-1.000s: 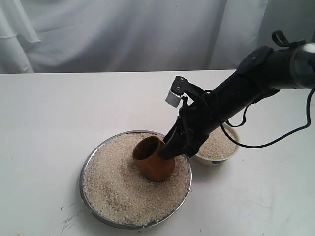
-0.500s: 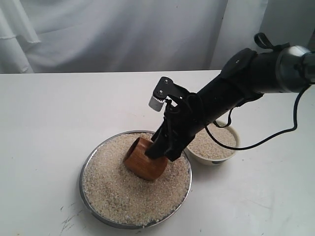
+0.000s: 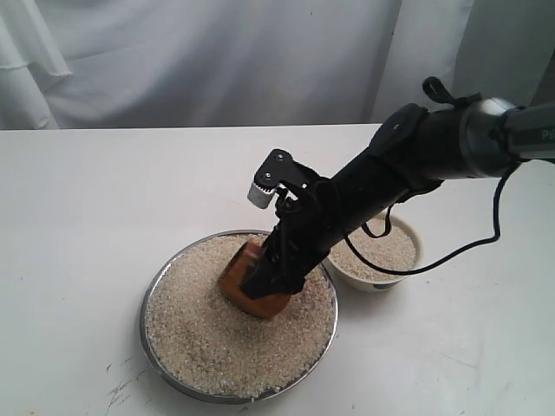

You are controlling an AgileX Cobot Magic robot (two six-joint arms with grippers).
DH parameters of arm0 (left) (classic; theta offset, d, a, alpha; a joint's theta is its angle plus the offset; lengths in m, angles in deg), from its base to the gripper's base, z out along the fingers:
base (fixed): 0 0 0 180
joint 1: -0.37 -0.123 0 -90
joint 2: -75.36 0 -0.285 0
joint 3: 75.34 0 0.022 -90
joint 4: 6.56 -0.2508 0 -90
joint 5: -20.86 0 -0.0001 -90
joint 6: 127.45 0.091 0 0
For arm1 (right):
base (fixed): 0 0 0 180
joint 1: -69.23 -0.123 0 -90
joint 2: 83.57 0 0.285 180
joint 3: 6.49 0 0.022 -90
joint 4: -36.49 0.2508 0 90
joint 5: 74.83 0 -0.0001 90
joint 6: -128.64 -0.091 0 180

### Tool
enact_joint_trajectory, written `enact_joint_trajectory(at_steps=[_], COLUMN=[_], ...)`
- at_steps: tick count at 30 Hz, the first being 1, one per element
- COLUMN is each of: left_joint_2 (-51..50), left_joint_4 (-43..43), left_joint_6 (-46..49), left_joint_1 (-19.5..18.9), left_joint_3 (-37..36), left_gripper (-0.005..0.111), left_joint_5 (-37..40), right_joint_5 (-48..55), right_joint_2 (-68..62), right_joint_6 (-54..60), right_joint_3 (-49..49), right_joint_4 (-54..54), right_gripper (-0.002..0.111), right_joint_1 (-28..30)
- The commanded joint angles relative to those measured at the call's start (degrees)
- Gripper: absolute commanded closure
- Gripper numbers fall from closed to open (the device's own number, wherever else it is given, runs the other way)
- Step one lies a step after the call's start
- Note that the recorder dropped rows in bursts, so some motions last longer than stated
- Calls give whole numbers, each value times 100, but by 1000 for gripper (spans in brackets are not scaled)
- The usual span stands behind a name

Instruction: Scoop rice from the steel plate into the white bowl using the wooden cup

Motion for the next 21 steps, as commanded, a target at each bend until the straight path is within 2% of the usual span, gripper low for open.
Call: enact_joint_trajectory(at_steps=[1,8,15,21], left_joint_2=[29,29,29,29], left_joint_4=[4,4,4,4], left_joint_6=[-18,-18,-18,-18], left_joint_1=[9,9,9,9], left_joint_3=[-26,-26,-26,-26], left_gripper=[107,107,107,107], left_joint_5=[-36,-36,-36,-36], right_joint_5=[-91,-44,-36,-106], right_joint_2=[-222,-331,-331,-331], right_joint_6=[42,-9,-10,-10], right_joint_3=[22,22,22,22], right_joint_4=[211,302,302,302], right_gripper=[37,36,20,19], right_joint_1=[-92,-131,-131,-131])
